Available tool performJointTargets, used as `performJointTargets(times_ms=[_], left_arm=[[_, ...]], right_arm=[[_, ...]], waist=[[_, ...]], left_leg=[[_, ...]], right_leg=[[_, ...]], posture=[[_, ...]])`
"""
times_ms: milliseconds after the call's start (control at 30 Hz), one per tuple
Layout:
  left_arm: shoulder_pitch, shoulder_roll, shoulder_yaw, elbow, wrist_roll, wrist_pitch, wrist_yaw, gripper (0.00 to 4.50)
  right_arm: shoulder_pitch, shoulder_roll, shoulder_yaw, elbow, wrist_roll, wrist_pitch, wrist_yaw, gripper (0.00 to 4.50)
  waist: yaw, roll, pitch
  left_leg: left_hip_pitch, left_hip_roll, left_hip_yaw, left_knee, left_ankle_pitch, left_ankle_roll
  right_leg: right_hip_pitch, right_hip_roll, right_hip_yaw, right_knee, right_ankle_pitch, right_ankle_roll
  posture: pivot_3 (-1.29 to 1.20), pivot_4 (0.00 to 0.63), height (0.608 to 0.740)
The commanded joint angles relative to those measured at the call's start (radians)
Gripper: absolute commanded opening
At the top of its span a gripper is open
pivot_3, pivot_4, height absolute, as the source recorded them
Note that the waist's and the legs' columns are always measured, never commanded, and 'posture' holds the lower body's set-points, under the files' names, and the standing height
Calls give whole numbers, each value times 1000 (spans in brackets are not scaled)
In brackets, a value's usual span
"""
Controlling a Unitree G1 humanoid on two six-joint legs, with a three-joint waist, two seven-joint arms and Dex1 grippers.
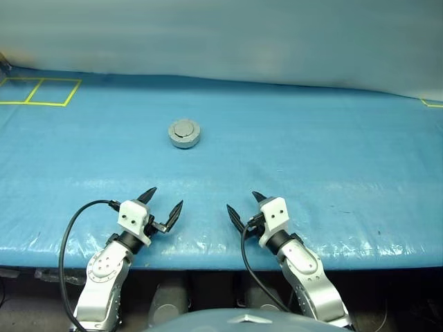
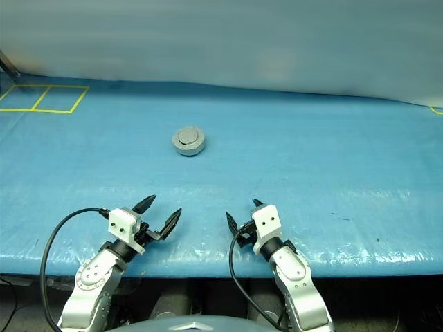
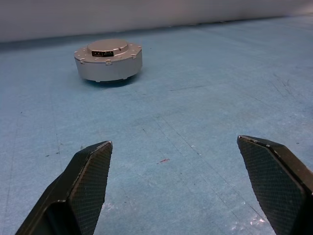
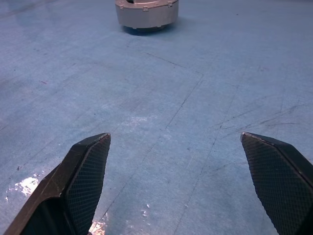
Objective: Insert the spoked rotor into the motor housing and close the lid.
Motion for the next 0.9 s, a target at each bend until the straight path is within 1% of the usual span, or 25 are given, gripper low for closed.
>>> performJointTargets(times_ms=[33, 900], left_arm=[[-9, 1, 2, -8, -9, -5, -5, 4467], [-24, 0, -2, 2, -4, -7, -5, 4467]], right_arm=[[-2, 2, 1, -36, 5, -7, 1, 4500], [-10, -2, 5, -30, -4, -7, 3, 4500]], waist=[[0, 0, 0], [0, 0, 0]], left_leg=[[0, 0, 0, 0, 0, 0], [0, 1, 0, 1, 0, 0]], right_leg=[[0, 0, 0, 0, 0, 0], [0, 1, 0, 0, 1, -1]], posture=[[0, 150, 740], [0, 150, 740]])
